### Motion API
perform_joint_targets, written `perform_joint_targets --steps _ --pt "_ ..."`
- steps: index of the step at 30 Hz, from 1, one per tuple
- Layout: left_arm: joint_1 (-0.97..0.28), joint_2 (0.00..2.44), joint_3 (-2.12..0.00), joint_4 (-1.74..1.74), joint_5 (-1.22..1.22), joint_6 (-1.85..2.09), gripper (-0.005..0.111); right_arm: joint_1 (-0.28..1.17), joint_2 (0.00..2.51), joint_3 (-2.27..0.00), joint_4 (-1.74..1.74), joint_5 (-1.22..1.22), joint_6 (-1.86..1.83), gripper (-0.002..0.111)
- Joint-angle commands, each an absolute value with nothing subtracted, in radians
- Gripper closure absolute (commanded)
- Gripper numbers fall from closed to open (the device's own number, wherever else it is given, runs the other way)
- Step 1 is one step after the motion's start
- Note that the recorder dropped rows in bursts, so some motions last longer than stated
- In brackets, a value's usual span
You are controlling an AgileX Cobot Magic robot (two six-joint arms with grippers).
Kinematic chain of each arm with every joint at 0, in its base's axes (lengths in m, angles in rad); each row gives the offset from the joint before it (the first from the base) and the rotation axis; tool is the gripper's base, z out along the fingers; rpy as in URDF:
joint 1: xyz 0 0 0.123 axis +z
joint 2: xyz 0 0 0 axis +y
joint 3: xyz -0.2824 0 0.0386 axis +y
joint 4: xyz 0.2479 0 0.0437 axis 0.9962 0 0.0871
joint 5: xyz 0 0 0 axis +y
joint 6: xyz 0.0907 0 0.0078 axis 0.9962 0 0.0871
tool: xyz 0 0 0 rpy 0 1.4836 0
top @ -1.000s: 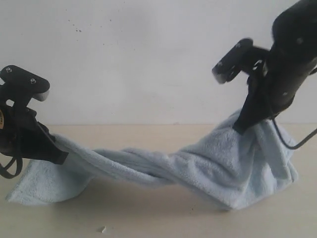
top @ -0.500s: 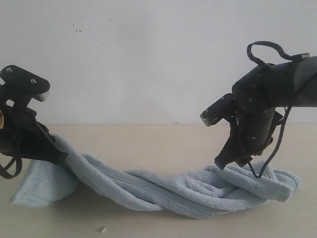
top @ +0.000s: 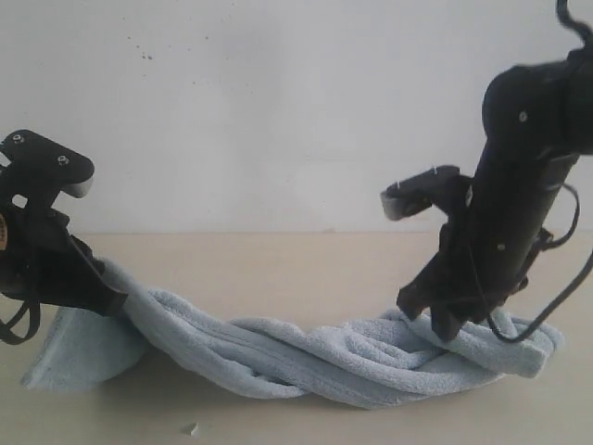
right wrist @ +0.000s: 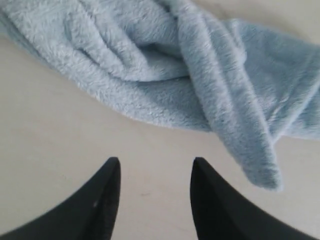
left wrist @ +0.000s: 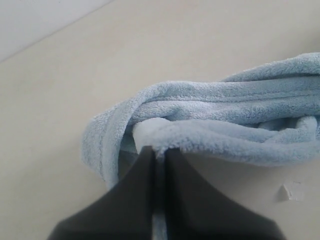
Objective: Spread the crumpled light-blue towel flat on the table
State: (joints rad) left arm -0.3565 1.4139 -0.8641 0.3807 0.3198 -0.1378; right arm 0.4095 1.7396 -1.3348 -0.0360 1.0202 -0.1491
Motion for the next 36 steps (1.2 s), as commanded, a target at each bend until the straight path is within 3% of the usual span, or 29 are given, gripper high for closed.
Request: perform_joint_targets --steps 1,9,20,30,33,36 --pt "-0.353 1.405 -0.859 0.374 0.316 -0.136 0.103 0.404 1.795 -1.236 -0.124 0.959 -0.152 0.065" --pt "-0.353 1.405 -0.859 0.374 0.284 -0.136 0.103 0.404 1.806 -1.212 -0.58 0.874 0.228 0.065" --pt "-0.353 1.405 -0.859 0.374 0.312 -0.136 0.103 0.292 1.871 -1.212 -0.359 0.774 0.179 0.065" --pt "-0.353 1.405 -0.859 0.374 0.296 -0.141 0.103 0.195 1.928 -1.212 0.059 0.724 -0.197 0.065" --pt "-0.353 1.405 -0.859 0.374 0.305 -0.151 0.102 0.195 1.921 -1.212 0.066 0.716 -0.197 0.076" --pt "-0.353 1.405 -0.859 0.374 0.314 -0.151 0.09 0.195 1.904 -1.212 0.058 0.703 -0.197 0.107"
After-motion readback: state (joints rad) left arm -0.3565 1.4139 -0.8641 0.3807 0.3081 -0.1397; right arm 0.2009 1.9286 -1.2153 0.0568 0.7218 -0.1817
